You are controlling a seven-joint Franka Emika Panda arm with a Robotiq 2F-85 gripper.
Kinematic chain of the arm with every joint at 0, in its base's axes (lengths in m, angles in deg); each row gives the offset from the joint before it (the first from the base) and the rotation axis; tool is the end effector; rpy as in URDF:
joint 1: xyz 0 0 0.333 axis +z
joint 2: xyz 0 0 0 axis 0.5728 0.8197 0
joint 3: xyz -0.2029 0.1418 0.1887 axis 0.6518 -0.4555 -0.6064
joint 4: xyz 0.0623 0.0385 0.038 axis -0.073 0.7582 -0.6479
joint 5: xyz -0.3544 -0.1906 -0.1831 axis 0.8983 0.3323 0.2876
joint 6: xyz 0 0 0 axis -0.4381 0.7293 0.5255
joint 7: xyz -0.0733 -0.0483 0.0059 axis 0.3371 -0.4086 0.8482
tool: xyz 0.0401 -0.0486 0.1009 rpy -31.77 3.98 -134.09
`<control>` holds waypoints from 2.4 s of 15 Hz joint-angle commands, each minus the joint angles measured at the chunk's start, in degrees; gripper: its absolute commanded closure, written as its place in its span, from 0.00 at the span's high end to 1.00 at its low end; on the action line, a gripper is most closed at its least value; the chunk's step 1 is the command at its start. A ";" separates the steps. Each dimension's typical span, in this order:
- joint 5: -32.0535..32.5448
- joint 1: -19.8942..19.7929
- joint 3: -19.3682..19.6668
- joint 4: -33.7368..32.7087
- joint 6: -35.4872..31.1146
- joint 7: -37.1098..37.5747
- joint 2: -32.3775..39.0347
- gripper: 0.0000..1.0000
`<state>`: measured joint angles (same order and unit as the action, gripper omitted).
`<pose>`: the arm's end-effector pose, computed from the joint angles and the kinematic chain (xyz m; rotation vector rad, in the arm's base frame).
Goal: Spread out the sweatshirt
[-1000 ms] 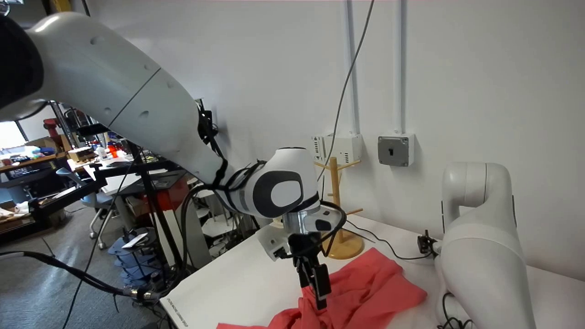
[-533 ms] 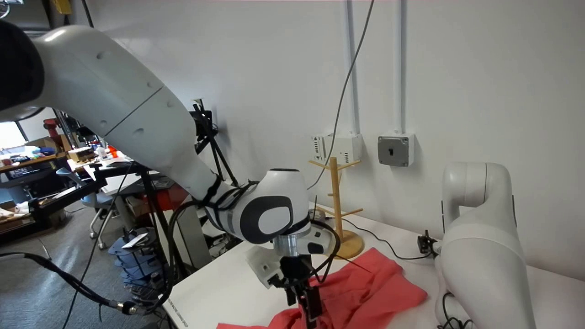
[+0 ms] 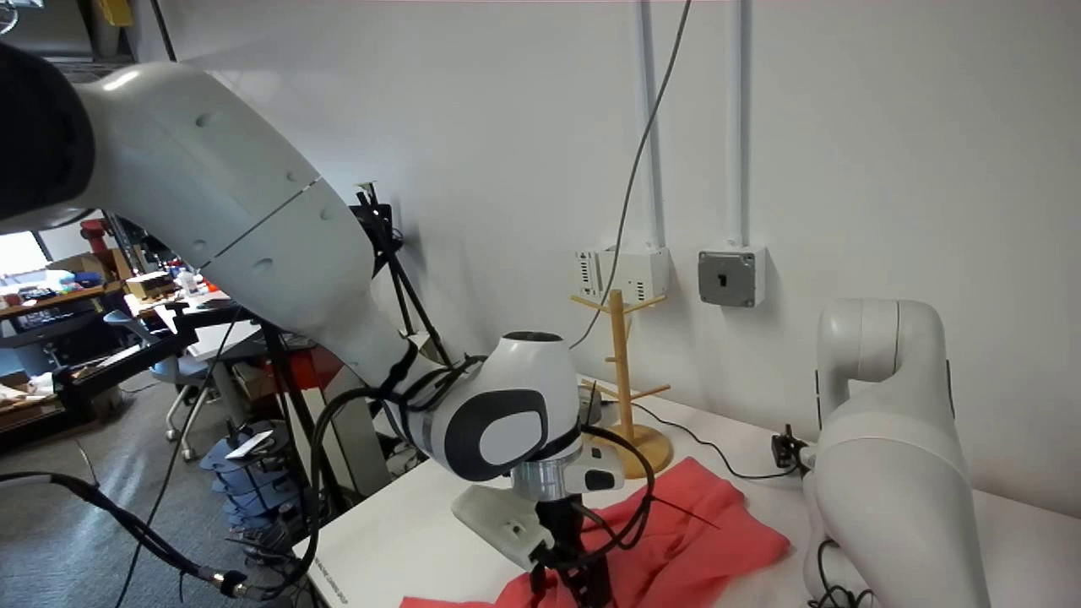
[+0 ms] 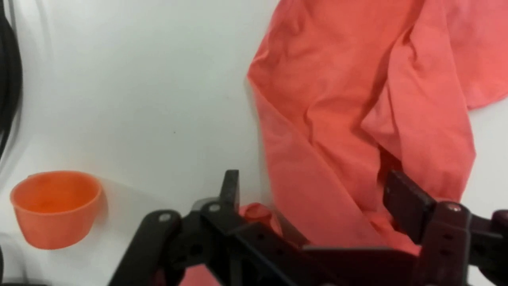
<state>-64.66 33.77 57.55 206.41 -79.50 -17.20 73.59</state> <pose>0.5336 -0.0400 0.1189 3.0152 0.2110 -0.1995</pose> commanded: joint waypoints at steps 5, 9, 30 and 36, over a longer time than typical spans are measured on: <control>-5.75 -3.37 -3.54 -5.35 1.12 -10.67 5.89 0.81; -7.31 -3.95 -4.56 -6.52 1.67 -12.29 7.61 0.51; -6.76 -0.60 -8.34 -4.17 5.65 -17.09 -6.45 0.01; -6.30 3.01 -9.97 -6.57 11.68 -13.55 -5.73 0.01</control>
<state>-70.64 35.05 47.67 200.89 -71.50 -31.83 68.26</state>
